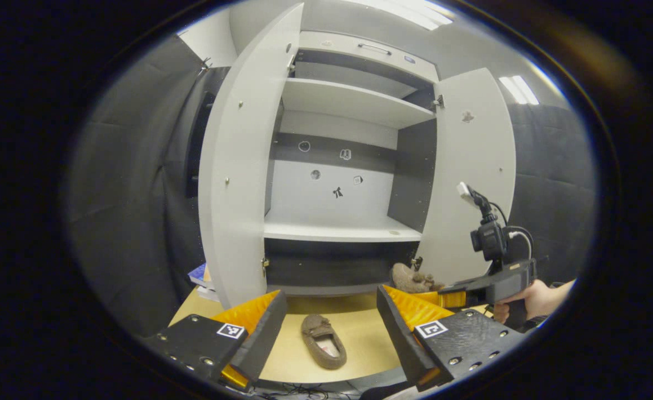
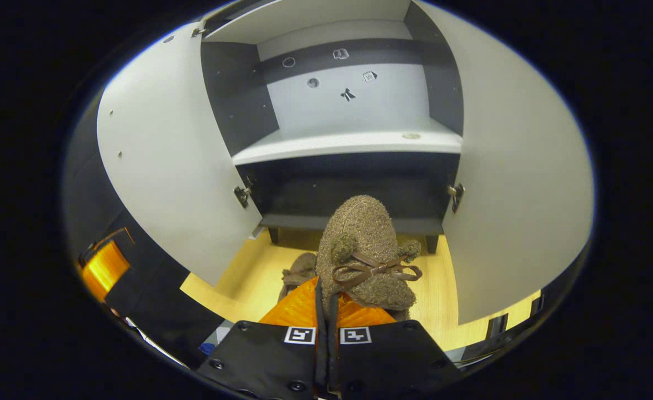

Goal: Grab one shoe with the right hand and put it into the shoe cabinet, grab the other shoe with the left hand and put it into the shoe cabinet; then close the right door with the right hand and the left door with the left hand.

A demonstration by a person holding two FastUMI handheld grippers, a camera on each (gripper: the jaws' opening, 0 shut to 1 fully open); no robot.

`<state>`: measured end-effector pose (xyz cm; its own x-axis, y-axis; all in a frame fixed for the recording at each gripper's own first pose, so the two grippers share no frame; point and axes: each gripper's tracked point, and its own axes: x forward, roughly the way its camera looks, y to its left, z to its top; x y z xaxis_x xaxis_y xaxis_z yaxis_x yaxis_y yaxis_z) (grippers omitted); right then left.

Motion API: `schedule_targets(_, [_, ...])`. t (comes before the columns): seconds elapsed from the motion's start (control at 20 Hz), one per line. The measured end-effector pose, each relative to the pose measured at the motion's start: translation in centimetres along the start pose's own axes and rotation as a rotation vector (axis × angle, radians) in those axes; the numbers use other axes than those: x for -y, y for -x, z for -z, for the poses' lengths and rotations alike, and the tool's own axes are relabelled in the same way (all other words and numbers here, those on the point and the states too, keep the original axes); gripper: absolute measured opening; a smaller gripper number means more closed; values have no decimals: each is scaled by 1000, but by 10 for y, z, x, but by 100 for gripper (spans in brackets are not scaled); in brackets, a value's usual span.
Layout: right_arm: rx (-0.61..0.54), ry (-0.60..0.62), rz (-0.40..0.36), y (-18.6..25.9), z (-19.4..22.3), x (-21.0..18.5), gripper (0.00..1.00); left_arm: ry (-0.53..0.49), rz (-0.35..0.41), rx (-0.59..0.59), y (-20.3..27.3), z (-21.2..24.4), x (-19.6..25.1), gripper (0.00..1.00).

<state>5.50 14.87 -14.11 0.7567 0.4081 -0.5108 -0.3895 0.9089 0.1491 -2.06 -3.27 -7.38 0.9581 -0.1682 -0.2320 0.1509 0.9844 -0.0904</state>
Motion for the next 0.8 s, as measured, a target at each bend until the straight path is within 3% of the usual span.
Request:
schedule_targets(0.1, [52,29,-10,-2,-35,-2,2,32,32,-10,-7,-4,10,100])
schedule_targets(0.15, [81,40,-10,-3,-56,-1,2,31,38,-6,-12,-9,13,94])
schedule_targets(0.3, [152,39,-33,-13,-111,2,2,-4,44,9,-34,-21,16,91])
schedule_targets(0.55, [260,46,-20,-38,-191,18,0,8,20,44,-56,-39,11,94])
schedule_targets(0.6, [274,37,-21,-45,-205,21,2,6,1,43,-60,-41,6,89])
schedule_targets(0.65, [291,36,-23,-52,-220,24,2,8,-15,49,-65,-42,3,94])
schedule_targets(0.7, [307,43,-25,-58,-234,26,2,15,-25,52,-68,-43,2,89])
schedule_targets(0.8, [339,55,-5,-74,-264,36,2,22,-39,49,-73,-42,3,94])
